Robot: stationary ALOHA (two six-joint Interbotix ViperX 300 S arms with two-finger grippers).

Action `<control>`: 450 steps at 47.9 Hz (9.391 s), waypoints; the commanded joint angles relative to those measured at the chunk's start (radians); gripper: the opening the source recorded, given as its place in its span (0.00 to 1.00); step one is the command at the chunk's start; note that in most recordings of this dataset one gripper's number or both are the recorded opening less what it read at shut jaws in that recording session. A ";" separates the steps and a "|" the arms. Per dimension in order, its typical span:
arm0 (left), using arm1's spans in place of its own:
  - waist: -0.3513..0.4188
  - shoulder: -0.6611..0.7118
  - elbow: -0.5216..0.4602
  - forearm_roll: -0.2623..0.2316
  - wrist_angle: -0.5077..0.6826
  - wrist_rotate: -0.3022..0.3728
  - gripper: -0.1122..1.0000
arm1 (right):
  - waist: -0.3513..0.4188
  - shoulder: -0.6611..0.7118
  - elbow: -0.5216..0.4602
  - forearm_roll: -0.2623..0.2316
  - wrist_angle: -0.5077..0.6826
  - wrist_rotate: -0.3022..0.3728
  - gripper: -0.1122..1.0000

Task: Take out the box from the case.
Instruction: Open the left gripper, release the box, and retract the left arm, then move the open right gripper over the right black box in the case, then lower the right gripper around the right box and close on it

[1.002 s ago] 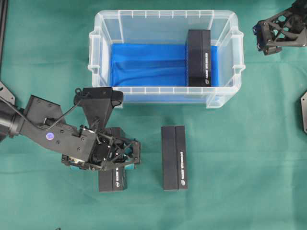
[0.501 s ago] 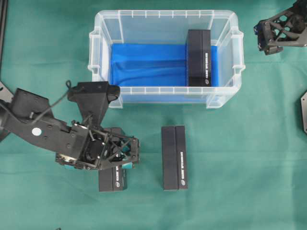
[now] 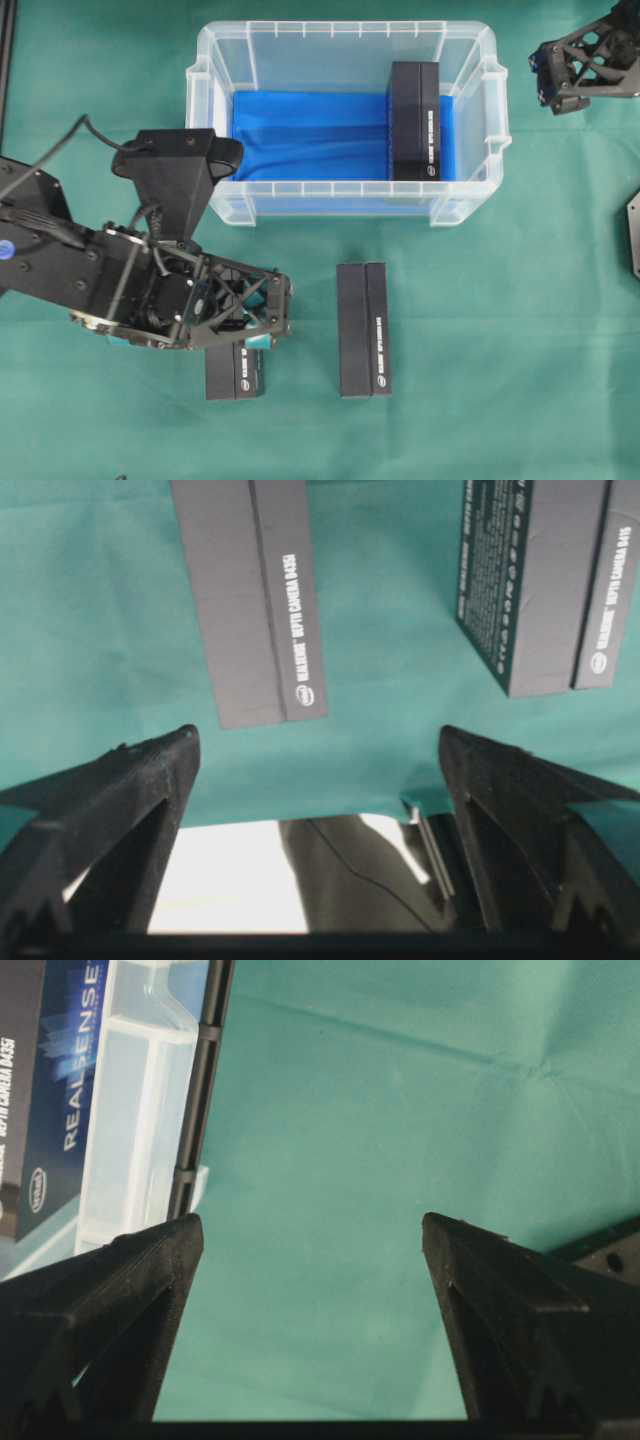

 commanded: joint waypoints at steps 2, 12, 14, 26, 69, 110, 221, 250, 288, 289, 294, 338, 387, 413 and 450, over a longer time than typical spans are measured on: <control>0.002 -0.017 -0.026 0.005 0.008 0.000 0.97 | 0.002 -0.011 -0.009 -0.002 0.000 0.002 0.87; -0.002 -0.026 -0.009 0.005 0.012 0.000 0.97 | 0.003 -0.011 -0.009 -0.002 0.000 0.002 0.87; -0.003 -0.031 -0.005 0.003 0.012 0.000 0.97 | 0.003 -0.011 -0.009 -0.002 0.000 0.002 0.87; -0.048 -0.121 0.094 0.005 0.018 -0.012 0.97 | 0.003 -0.011 -0.009 -0.002 0.002 0.003 0.87; 0.005 -0.376 0.339 0.005 0.035 0.014 0.96 | 0.003 -0.017 -0.006 0.003 0.020 0.009 0.87; 0.650 -0.469 0.397 -0.015 0.110 0.649 0.96 | 0.002 -0.020 -0.006 0.005 0.038 0.026 0.87; 0.661 -0.443 0.377 -0.021 0.083 0.699 0.96 | 0.110 0.440 -0.403 0.034 -0.080 0.135 0.87; 0.661 -0.443 0.377 -0.021 0.083 0.701 0.96 | 0.110 0.440 -0.402 0.026 -0.078 0.143 0.87; 0.661 -0.443 0.377 -0.021 0.083 0.701 0.96 | 0.110 0.443 -0.399 0.026 -0.055 0.144 0.87; 0.661 -0.443 0.377 -0.021 0.083 0.701 0.96 | 0.110 0.443 -0.397 0.026 -0.057 0.146 0.87; 0.661 -0.443 0.377 -0.021 0.083 0.701 0.96 | 0.110 0.446 -0.397 0.026 -0.058 0.146 0.87; 0.652 -0.449 0.382 -0.021 0.081 0.699 0.96 | 0.110 0.485 -0.285 0.028 -0.196 0.183 0.88; 0.620 -0.448 0.385 -0.021 0.078 0.696 0.96 | 0.109 0.588 -0.244 0.046 -0.288 0.222 0.89; 0.612 -0.449 0.382 -0.021 0.078 0.698 0.96 | 0.112 0.588 -0.244 0.066 -0.282 0.229 0.69; 0.612 -0.449 0.385 -0.021 0.078 0.699 0.96 | 0.114 0.569 -0.308 0.066 -0.198 0.230 0.69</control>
